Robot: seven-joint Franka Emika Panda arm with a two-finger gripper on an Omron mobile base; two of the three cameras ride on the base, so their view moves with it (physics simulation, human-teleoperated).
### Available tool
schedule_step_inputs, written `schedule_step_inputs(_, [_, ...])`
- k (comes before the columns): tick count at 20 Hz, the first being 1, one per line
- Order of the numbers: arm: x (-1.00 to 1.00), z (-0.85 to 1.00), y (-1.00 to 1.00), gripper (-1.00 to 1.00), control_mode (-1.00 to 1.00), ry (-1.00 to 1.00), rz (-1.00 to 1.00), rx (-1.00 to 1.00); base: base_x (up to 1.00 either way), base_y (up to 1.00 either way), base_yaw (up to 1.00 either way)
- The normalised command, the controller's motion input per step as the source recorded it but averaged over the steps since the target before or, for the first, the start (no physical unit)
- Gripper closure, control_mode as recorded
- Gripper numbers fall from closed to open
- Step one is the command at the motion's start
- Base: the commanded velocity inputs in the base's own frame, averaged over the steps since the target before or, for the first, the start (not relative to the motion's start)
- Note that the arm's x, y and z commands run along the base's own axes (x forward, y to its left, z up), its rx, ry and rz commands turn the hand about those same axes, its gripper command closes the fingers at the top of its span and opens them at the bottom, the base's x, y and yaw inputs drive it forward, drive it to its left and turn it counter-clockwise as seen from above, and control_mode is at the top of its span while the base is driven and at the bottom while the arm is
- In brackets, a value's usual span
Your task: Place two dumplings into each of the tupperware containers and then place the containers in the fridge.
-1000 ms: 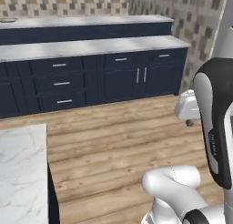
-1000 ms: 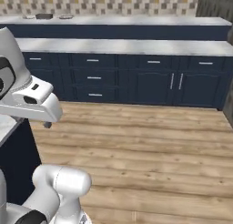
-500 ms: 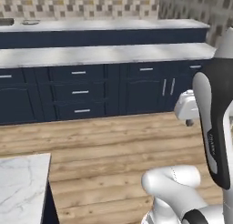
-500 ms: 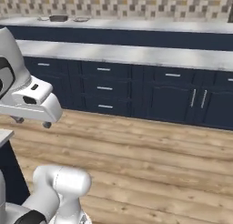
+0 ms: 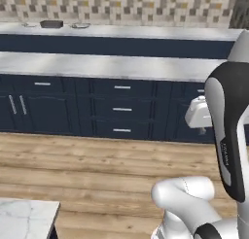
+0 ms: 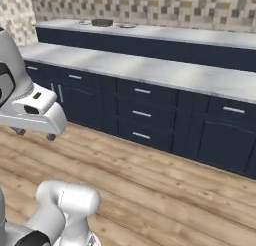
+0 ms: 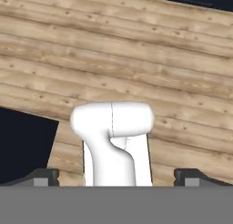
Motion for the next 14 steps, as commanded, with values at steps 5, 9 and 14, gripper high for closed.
schedule_step_inputs(5, [0.0,0.0,0.0,-1.0,1.0,0.0,0.0,0.0,1.0,-0.55,0.5])
schedule_step_inputs(9, [0.0,0.0,0.0,-1.0,1.0,0.0,0.0,0.0,0.83,-0.58,0.57])
schedule_step_inputs(14, [0.0,0.0,0.0,-1.0,1.0,0.0,0.0,0.0,0.84,-0.1,0.75])
